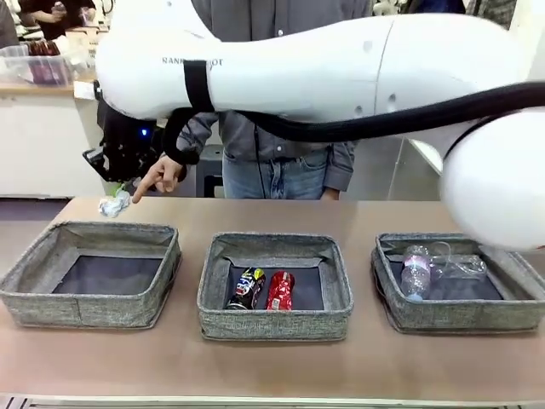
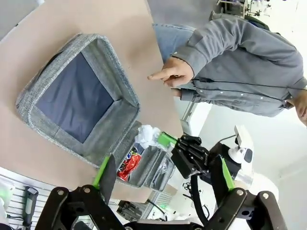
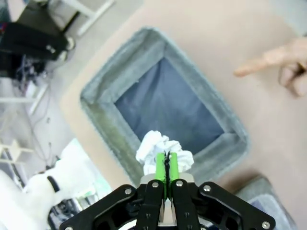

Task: Sort the waste into the appropriate baskets.
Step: Place the picked waste into the Fabric basket indicated by the person.

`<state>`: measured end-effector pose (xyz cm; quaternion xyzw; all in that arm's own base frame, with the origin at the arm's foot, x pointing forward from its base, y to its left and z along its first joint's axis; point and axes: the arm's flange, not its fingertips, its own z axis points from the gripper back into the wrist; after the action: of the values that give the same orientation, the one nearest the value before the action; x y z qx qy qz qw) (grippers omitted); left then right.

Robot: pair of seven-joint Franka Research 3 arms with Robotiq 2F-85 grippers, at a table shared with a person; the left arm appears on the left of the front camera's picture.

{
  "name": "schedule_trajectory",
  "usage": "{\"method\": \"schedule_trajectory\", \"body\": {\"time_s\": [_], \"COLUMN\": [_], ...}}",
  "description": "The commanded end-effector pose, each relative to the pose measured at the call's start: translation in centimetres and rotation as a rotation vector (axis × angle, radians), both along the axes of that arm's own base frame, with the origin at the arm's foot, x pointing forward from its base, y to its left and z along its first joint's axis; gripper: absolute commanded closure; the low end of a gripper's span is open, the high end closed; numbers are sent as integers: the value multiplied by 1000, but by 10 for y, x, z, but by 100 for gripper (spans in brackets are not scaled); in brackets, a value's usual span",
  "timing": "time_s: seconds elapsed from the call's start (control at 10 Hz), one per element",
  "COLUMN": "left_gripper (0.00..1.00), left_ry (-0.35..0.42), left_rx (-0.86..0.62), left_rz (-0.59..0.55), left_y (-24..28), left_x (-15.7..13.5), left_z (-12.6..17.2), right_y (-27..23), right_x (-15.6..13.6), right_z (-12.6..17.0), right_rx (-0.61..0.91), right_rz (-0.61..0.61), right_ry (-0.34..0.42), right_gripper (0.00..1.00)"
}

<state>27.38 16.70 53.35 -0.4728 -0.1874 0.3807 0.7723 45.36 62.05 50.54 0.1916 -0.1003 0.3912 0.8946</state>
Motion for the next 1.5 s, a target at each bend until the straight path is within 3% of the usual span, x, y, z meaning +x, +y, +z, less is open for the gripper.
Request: {"method": "schedule_trajectory", "body": {"time_s": [0.0,0.5,0.6,0.7,0.8,1.0,1.1,1.3,1.4], "left_gripper": [0,0,0,0,0,0,0,0,0], "left_ry": [-1,-1,-1,-1,-1,-1,-1,-1,-1], "left_rx": [-15,-15,-15,-15,-15,-15,-15,-15,-15], "left_rz": [14,14,14,14,14,14,14,14,14], "left_y": [0,0,0,0,0,0,0,0,0], "left_x": [-2,-2,-2,-2,-2,-2,-2,-2,-2], "left_z": [-3,-3,-3,-3,-3,-3,-3,-3,-3], "right_y": [14,9,9,9,8,6,5,1,1], "right_x": [7,10,10,9,9,9,8,7,7], "right_z": [10,12,11,12,12,12,12,12,13], "right_rx": [16,41,42,41,44,42,46,47,44], "right_rz": [86,62,63,63,62,50,53,46,44], "right_ry": [43,46,45,34,35,33,34,38,35], "right_gripper": [98,98,44,43,0,0,19,0,0]}}
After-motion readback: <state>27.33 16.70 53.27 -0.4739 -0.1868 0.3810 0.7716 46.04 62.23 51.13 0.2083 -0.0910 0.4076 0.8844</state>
